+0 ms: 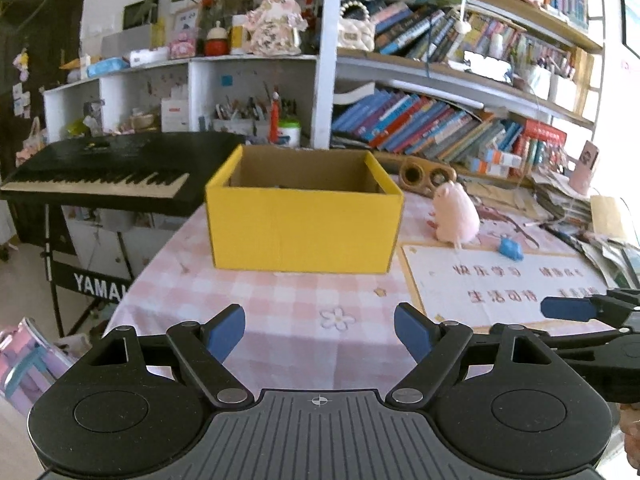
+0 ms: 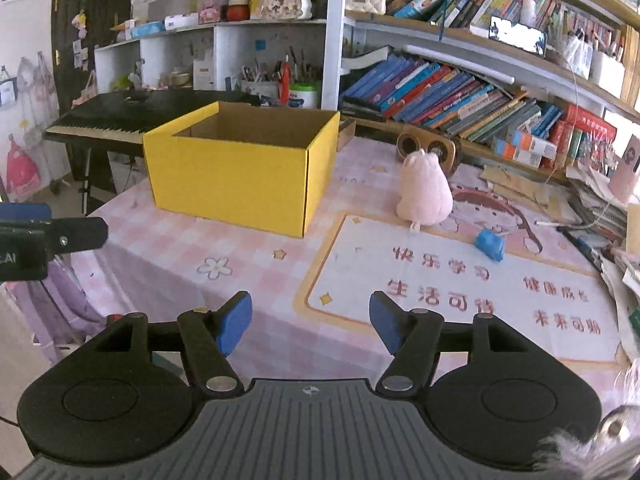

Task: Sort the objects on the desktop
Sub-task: 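Withdraw both open tools from the box back over the table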

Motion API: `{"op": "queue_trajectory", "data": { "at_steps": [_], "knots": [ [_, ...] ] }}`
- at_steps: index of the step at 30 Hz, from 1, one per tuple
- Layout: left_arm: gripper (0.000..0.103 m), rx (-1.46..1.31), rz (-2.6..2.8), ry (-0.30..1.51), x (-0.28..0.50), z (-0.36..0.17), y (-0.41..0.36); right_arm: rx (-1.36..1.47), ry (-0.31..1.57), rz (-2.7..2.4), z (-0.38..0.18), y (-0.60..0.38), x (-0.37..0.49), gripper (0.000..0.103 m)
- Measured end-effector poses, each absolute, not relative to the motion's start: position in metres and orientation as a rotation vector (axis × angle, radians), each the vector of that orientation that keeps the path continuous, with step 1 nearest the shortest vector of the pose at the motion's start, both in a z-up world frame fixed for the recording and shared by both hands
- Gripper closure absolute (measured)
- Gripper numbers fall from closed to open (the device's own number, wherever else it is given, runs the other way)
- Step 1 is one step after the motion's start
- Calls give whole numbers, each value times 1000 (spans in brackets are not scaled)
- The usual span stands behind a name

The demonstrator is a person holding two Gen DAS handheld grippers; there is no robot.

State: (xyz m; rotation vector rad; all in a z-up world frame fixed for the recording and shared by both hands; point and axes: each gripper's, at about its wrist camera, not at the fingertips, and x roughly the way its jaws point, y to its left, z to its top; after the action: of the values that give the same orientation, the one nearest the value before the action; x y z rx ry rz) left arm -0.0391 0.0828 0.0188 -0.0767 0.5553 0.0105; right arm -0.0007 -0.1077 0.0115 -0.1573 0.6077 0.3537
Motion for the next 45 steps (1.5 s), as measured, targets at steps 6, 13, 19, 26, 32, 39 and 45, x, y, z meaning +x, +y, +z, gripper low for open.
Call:
{"op": "queue_trajectory", "data": {
  "at_steps": [6,13,19,26,32,39,45],
  "knots": [
    [19,-86,-28,558,-39,16,73,-153,655,342,2,-115,-7,39],
    [19,-64,-99,590,-34,10,57,-128,669,284,-3,-131,-18,37],
    [17,-37,-183,609,-27,8,40,-103,676,224,-4,-147,-22,35],
    [14,-15,-260,620,-17,6,21,-73,679,153,-3,-168,-23,33],
    [13,-2,-291,635,-3,3,6,-53,683,111,-2,-184,-14,31],
    [12,3,-310,642,18,2,-8,-57,689,95,-2,-197,0,30],
    [12,10,-334,652,38,0,-24,-57,700,80,-3,-211,17,29]
  ]
}}
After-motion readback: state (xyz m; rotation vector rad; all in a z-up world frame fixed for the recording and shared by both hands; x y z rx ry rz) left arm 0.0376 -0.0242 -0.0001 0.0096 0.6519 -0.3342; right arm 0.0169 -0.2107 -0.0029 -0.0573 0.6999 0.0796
